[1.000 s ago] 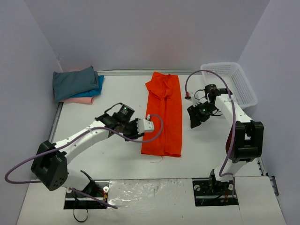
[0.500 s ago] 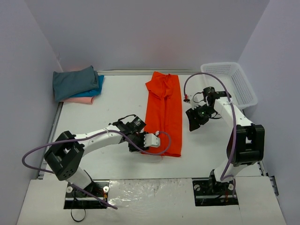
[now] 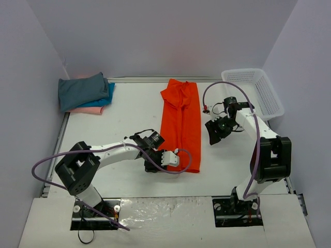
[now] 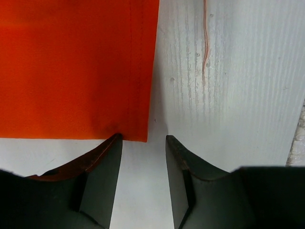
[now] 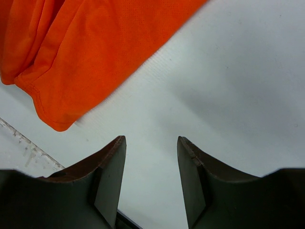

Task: Fold and stack the t-shirts
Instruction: Grab the bottom of the folded rectangular tshirt with both arms

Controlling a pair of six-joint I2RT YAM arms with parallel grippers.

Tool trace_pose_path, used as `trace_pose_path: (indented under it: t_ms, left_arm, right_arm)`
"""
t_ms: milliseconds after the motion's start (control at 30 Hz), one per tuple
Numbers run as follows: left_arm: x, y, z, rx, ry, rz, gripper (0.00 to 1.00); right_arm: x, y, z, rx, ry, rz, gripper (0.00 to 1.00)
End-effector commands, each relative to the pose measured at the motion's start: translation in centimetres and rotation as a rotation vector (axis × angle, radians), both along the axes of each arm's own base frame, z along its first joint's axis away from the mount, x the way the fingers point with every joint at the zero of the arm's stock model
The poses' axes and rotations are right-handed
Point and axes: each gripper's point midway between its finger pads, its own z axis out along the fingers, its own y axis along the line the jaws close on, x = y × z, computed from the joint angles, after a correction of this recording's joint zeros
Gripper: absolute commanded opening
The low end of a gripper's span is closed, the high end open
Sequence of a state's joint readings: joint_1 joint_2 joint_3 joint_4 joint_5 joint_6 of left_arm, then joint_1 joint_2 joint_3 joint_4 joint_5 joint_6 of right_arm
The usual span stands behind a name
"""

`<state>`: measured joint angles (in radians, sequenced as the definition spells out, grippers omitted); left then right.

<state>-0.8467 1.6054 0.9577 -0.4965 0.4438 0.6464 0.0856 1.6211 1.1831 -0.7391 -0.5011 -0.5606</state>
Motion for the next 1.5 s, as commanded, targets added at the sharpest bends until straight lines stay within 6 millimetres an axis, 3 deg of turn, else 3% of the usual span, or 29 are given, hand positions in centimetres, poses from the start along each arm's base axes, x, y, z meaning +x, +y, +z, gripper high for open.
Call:
trace_pose_path:
  t_ms: [0, 367, 433, 500, 533, 700, 800, 967, 1000, 1067, 1100, 1167, 1200, 1233, 1367, 1467]
  left_arm:
    - [0.4, -1.1, 0.6, -0.010, 0.002, 0.001, 0.41]
    - [0.9, -1.8, 0.9, -0.011, -0.004, 0.028, 0.42]
    - [0.9, -1.9, 0.7, -0.001, -0.013, 0.029, 0.35]
    - [0.9, -2.0, 0.3, 0.013, -0.004, 0.031, 0.06]
    - [0.7, -2.0, 0.1, 0.023, -0.004, 0.026, 0.03]
    - [0.1, -1.7, -0.5, 0.056, 0.024, 0.015, 0.02]
    - [-0.1, -1.9, 0.6, 0.015, 0.040, 0.031, 0.03]
    - [0.8, -1.6, 4.4, -0.102, 0.185, 0.070, 0.02]
    - [1.0, -1.6, 4.6, -0.112, 0.207, 0.065, 0.02]
    - [1.2, -1.3, 5.0, -0.120, 0.284, 0.070, 0.02]
    - [1.0, -1.0, 4.8, -0.104, 0.321, 0.077, 0.02]
    - [1.0, -1.3, 4.1, -0.102, 0.384, 0.070, 0.02]
    - [0.6, -1.1, 3.2, -0.077, 0.427, 0.075, 0.02]
    - [0.5, -1.2, 3.2, -0.087, 0.460, 0.077, 0.02]
    - [0.2, -1.2, 2.6, -0.076, 0.544, 0.074, 0.02]
    - [0.1, -0.9, 2.3, -0.059, 0.578, 0.091, 0.02]
  right_arm:
    - [-0.5, -0.3, -0.3, -0.022, 0.028, -0.009, 0.43]
    - [-1.0, -0.1, -0.9, -0.056, 0.039, 0.008, 0.45]
    - [-1.0, -0.1, -0.9, -0.060, 0.037, 0.009, 0.45]
    - [-1.0, -0.1, -0.8, -0.062, 0.037, 0.009, 0.45]
    - [-1.0, -0.2, -0.8, -0.063, 0.035, 0.009, 0.45]
    - [-1.2, -0.3, -0.5, -0.086, 0.027, 0.011, 0.45]
    - [-1.6, -0.5, 0.1, -0.101, 0.023, 0.034, 0.45]
    - [-1.0, -0.4, 3.8, -0.087, -0.137, 0.083, 0.44]
    - [-1.0, -0.2, 5.6, -0.071, -0.209, 0.094, 0.46]
    - [-1.5, 0.7, 7.1, -0.017, -0.280, 0.148, 0.59]
    - [-2.1, 1.1, 8.3, 0.005, -0.329, 0.167, 0.70]
    - [-3.1, 2.2, 8.8, 0.016, -0.350, 0.217, 0.65]
    - [-3.7, 2.6, 9.3, 0.018, -0.368, 0.238, 0.50]
    - [-4.3, 3.0, 9.5, 0.020, -0.363, 0.269, 0.45]
    - [-6.1, 4.4, 10.3, 0.001, -0.387, 0.386, 0.43]
    - [-7.6, 5.8, 9.0, -0.026, -0.321, 0.519, 0.42]
